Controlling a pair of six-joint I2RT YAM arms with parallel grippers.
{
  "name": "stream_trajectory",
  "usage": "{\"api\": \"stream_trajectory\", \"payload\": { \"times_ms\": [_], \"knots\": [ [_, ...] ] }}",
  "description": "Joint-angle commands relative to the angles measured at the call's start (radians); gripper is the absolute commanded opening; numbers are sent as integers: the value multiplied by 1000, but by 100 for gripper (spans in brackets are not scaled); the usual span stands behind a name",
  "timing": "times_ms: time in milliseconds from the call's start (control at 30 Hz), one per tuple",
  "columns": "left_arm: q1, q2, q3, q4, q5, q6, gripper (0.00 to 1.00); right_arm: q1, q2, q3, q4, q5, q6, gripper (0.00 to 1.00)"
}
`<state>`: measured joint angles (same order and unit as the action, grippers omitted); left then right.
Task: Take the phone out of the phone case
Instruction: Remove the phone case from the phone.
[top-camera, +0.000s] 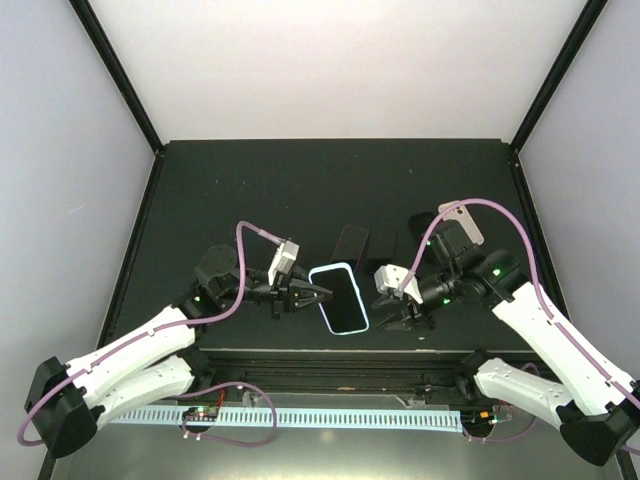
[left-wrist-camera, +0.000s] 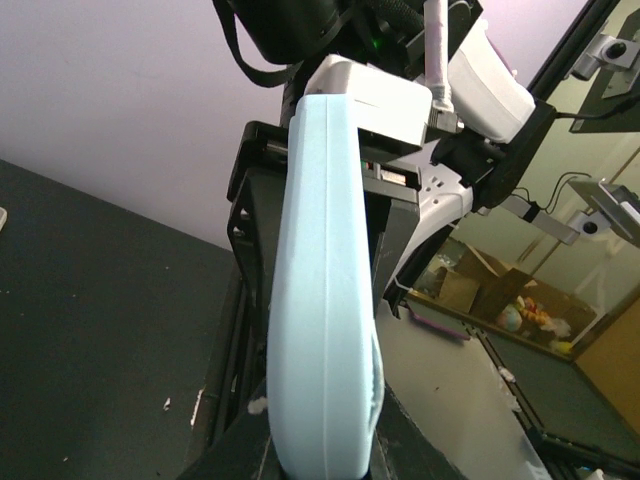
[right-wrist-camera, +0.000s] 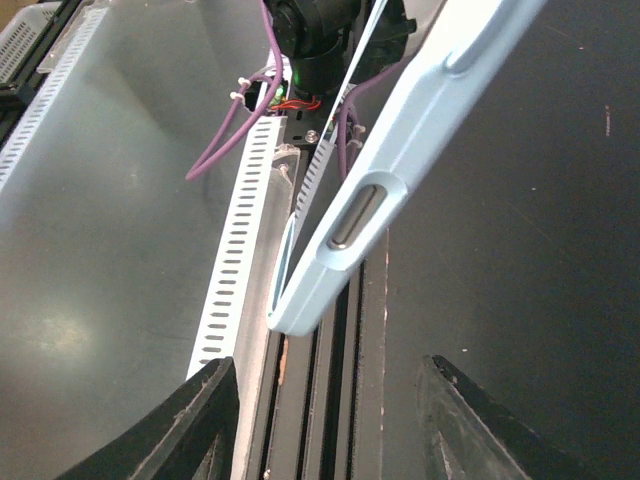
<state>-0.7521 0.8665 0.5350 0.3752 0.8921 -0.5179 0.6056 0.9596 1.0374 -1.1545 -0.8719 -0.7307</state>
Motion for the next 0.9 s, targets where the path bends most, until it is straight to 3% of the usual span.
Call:
{"api": "stream_trajectory", "payload": {
  "times_ms": [0,633,867],
  "knots": [
    [7,2,55,122,23,-41,2,50,10,7,50,21,34,48],
    [6,13,24,185,26,-75,2,102,58,15,67,13,63,28],
    [6,18,23,190,44,-96,1,104,71,36,41,12,-8,20]
  ]
}}
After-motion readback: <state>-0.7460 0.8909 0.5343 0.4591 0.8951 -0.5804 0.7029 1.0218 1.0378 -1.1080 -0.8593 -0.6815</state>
